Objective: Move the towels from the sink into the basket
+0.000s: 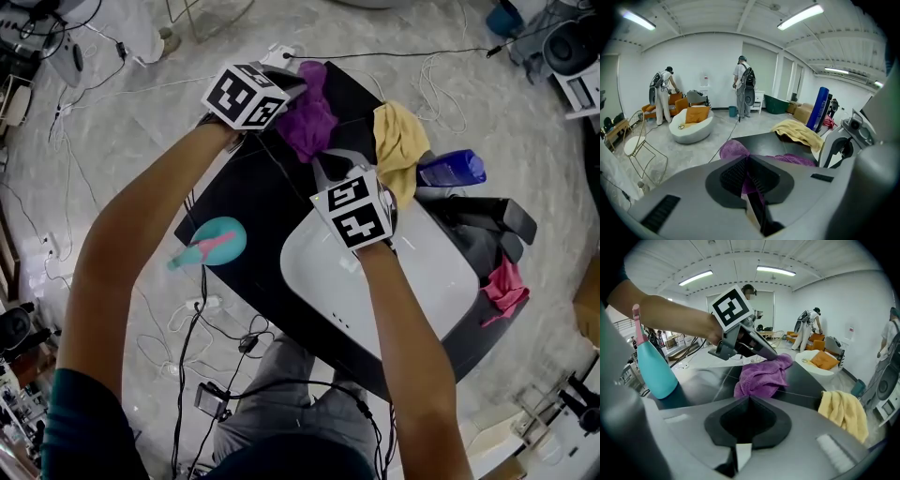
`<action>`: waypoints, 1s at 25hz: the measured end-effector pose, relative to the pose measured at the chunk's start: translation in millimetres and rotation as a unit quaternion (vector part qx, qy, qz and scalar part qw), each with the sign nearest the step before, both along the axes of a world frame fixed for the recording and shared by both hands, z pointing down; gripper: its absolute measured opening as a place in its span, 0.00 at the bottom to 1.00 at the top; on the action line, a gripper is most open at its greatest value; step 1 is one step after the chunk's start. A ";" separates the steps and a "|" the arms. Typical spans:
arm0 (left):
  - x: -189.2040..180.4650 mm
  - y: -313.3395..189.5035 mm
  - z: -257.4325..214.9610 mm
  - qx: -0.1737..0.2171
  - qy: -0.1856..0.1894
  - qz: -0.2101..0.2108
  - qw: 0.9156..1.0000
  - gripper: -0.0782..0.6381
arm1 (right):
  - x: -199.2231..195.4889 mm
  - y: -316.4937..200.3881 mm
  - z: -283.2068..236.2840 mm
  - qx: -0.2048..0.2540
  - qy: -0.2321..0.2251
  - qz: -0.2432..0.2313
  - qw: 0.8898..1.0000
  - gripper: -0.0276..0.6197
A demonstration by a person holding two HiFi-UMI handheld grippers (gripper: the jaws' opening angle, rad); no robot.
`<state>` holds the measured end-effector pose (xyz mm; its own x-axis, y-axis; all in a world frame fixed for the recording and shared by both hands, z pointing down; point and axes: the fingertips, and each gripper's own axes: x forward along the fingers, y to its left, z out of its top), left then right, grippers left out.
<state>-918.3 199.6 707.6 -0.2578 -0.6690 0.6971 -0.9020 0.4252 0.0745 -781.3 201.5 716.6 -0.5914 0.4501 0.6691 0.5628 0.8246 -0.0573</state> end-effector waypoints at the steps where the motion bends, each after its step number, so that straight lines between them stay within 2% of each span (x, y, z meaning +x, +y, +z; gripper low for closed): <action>1: -1.1 1.5 -2.3 0.002 -0.003 -0.003 1.000 0.14 | 0.2 -2.1 -0.9 0.002 -0.002 0.003 1.000 0.05; 6: -4.1 11.6 -8.0 0.011 -0.010 -0.018 1.000 0.14 | 1.3 -5.1 -9.5 -0.017 -0.022 0.011 1.000 0.06; 8: -3.6 14.0 -7.1 0.013 -0.009 -0.021 1.000 0.14 | 0.0 1.5 -9.0 -0.022 -0.024 0.002 0.999 0.27; 10: -3.2 15.0 -6.5 0.015 -0.009 -0.022 1.000 0.14 | -1.6 5.9 -1.3 -0.013 -0.014 -0.005 1.000 0.32; 11: -3.1 15.1 -6.5 0.016 -0.010 -0.022 1.000 0.14 | -2.6 6.2 2.9 -0.004 -0.009 -0.005 1.000 0.30; 12: -3.0 15.3 -6.7 0.018 -0.010 -0.022 1.000 0.14 | -3.6 5.7 5.6 0.004 -0.006 -0.005 1.000 0.24; 13: -3.0 16.0 -7.7 0.019 -0.011 -0.022 1.000 0.14 | -4.1 5.3 6.5 0.011 -0.006 -0.004 1.000 0.09; 17: -0.7 21.9 -21.2 0.027 -0.018 -0.022 0.999 0.14 | -2.6 4.5 -2.1 0.016 -0.014 -0.001 1.000 0.08; 25: 9.1 32.4 -67.5 0.056 -0.035 -0.019 0.998 0.14 | -6.5 -12.2 -45.5 0.027 -0.061 0.028 0.997 0.08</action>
